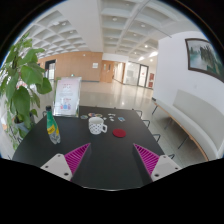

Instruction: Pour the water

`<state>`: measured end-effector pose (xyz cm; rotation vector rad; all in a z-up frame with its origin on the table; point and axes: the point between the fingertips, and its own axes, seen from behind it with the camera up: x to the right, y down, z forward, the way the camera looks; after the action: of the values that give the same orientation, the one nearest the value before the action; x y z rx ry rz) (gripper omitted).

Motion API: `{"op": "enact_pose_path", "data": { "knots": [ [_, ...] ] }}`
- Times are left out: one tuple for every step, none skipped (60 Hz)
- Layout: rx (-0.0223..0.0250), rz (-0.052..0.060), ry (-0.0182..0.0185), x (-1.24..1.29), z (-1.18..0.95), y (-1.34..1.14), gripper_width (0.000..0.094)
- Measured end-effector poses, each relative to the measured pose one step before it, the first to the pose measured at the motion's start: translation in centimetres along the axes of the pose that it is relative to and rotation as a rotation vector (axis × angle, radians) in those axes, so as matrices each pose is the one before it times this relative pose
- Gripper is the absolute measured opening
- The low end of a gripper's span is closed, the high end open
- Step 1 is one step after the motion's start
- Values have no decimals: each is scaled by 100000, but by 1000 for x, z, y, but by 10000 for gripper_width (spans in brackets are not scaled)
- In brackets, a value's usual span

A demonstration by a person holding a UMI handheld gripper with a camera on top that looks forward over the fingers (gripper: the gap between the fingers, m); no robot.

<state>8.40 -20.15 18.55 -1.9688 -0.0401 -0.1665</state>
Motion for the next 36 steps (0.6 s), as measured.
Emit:
{"op": "enact_pose_path", "data": {
  "knots": [
    [-197,-549,209,670,27,96,853],
    [-307,-376,165,91,-20,147,856],
    [-345,-416,174,87,3,193,857],
    [-274,-476,213,109,-13,183,855],
    [-233,-429,187,100,-27,172,854],
    [-184,-449,218,103,0,201,856],
    [-144,-495,202,90,-38,198,855],
    [-66,-590,233,51,-2,180,858],
    [-76,-686,197,24,23,184,857],
    [-122,-710,276,36,27,205,853],
    [-99,-663,316,28,-9,196,855],
    [-176,-445,167,-146,-141,22,855],
    [36,-460,174,-132,141,209,856],
    [52,-411,76,-154,44,168,856],
    [69,-471,-22,-149,5,169,857],
    [17,-469,-79,-196,-5,218,856],
    [-19,-357,-54,-200,15,266,857],
    [53,-143,50,-266,-34,260,856],
    [78,57,45,-312,-76,236,855],
    [185,213,-93,-413,-76,228,855],
    [191,334,-321,-479,-45,181,856],
    [133,364,-607,-558,-46,182,857],
    [26,372,-791,-638,-94,203,855],
    [107,379,-925,-713,-91,141,857],
    [262,302,-935,-720,-129,100,856],
    [445,226,-1003,-772,-38,21,855],
    [550,100,-1039,-864,9,-57,856],
    [651,-6,-1009,-864,121,-95,860],
    [720,-127,-1116,-925,94,-136,858],
    [786,-223,-1209,-994,175,-152,859],
    [793,-248,-1272,-996,187,-168,857],
    [678,-317,-1352,-1036,256,-177,858],
    [589,-324,-1409,-1042,250,-183,859],
    [619,-260,-1440,-1064,328,-214,858],
    [709,-231,-1422,-1051,413,-254,858],
    [645,-121,-1306,-1372,280,-330,858]
  ]
}}
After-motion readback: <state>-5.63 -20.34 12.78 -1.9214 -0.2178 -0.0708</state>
